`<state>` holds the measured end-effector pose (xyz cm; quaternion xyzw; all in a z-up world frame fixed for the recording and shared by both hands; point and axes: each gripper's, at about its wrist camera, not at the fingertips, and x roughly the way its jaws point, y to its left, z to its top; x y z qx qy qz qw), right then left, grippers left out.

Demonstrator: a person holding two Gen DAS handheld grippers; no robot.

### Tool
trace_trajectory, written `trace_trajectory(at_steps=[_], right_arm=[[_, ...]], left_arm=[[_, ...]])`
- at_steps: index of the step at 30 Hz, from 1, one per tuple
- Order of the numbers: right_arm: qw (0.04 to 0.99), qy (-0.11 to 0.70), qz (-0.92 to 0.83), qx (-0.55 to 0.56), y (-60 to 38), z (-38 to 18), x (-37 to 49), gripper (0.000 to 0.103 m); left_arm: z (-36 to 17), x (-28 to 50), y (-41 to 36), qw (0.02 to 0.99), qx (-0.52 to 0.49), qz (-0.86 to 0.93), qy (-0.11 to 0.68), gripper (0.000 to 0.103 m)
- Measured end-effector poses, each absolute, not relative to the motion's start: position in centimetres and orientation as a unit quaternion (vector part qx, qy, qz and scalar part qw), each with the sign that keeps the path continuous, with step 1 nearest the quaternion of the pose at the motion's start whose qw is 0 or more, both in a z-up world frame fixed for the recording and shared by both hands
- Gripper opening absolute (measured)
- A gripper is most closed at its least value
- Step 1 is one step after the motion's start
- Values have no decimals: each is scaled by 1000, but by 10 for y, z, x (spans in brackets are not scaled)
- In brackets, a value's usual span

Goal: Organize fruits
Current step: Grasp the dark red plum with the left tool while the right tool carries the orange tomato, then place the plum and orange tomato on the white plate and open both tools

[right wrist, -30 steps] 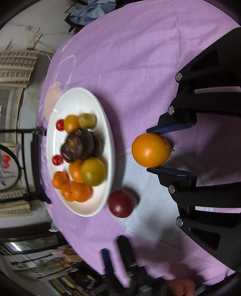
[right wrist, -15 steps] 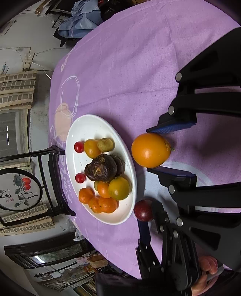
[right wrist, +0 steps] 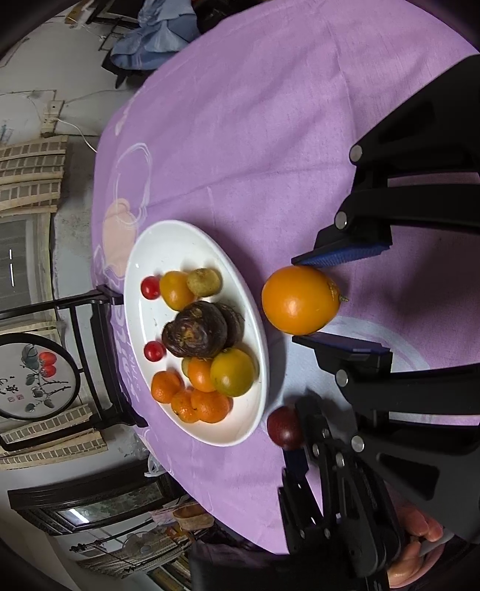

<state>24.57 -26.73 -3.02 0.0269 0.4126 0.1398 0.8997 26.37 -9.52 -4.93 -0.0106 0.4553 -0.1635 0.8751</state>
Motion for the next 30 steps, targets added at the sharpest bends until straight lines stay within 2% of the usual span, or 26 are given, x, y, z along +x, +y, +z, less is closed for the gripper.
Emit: trace_trajectory(at_steps=[6,10,14,20,30], right_arm=[[892,402,202,43,-251,-27,228,36],[907,355,223,42,-233,-7,215,36],[928,319,193,24,-223,15,231,36],[939,307,154,9,-221,27,284,36],[928,345,139,1,-226,4,341,35]], left_arm=[[-32,225,-76,889,-34,-168,424,38],[-17,221,-71,898,-44,-174,401,38],[5,247,-69,912,-37,-159,375,38],[19,310,-68,922,-42,-126,364,38],[4,370,-78,918,-17,-97,384,38]])
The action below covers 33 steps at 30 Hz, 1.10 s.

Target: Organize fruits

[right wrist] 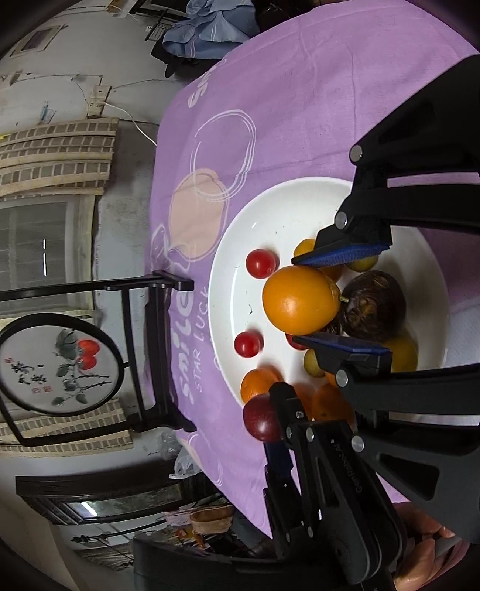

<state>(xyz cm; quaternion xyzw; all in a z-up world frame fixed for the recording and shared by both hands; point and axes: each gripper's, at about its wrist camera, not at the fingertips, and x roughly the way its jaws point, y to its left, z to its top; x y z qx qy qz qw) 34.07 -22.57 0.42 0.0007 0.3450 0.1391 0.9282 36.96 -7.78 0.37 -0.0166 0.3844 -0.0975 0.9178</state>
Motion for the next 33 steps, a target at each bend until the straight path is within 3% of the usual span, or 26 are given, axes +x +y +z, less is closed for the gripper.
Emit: trace_trajectory(at_steps=[4,5,6,7,10,15,26,33], right_arm=[[926,353,137,-5,-226,4,340,38],[925,353,137,-4,-226,5,338,45],[926,352,137,-5,-226,9,334,59],[928,346,135,-6,-228,14,328,64],[936,324,138,-20,-229,28,307,64],[928,332,167,-27,-230,24,265,65],[923,357,144,-6,-252,-6,171,65],[918,375,125,-11,-258,-21,162,65]], left_arm=[[2,369,-75,920,-12,-85,383,42],[3,367,-74,922,-11,-81,379,49],[8,363,-71,926,-9,-71,372,70],[15,356,-68,932,-9,-56,359,86],[33,334,-58,943,-14,-38,329,100],[42,289,-41,944,-25,-29,328,101],[8,201,-16,931,-17,10,365,101],[-4,181,-15,928,-10,4,372,101]])
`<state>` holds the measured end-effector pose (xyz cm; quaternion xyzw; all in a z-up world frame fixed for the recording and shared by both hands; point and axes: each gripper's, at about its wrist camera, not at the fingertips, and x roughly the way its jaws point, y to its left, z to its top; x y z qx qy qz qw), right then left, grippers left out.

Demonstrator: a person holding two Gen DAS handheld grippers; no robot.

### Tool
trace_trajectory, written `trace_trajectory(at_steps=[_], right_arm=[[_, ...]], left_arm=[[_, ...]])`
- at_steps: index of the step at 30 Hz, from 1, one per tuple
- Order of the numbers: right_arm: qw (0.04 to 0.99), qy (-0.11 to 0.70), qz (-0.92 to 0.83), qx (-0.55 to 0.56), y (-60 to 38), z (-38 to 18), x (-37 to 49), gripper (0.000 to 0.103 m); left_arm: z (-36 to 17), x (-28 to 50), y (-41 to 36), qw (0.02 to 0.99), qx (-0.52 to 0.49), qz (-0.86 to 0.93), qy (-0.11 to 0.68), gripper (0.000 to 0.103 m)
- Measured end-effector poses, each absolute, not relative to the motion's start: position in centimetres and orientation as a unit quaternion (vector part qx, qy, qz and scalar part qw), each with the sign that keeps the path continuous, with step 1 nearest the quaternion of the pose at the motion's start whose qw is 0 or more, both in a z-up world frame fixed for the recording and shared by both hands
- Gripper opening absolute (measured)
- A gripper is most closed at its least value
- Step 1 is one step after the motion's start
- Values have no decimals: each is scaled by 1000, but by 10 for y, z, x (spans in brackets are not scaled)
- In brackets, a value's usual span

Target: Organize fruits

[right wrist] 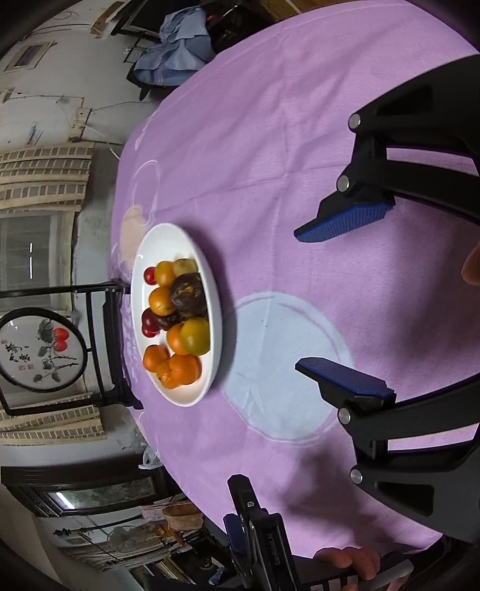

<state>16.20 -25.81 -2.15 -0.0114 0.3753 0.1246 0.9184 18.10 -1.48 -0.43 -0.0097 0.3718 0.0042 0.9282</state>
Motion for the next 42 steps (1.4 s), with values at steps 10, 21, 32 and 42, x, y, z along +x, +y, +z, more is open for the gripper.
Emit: trace_trajectory(at_steps=[10,21,32,42], right_arm=[[919,374,125,-17,-258,-22,162,65],[919,372,126,-22,-255,-19,159,65],[920,368,129,-24,-253,-17,157,65],[920,369,130,-25,-253,-16,156,65]], left_arm=[[-8,182,-18,928,6,4,372,101],[-10,174,-20,928,16,-2,373,101],[-8,172,-22,928,20,-4,372,101],[-7,171,-22,930,22,-4,368,101]])
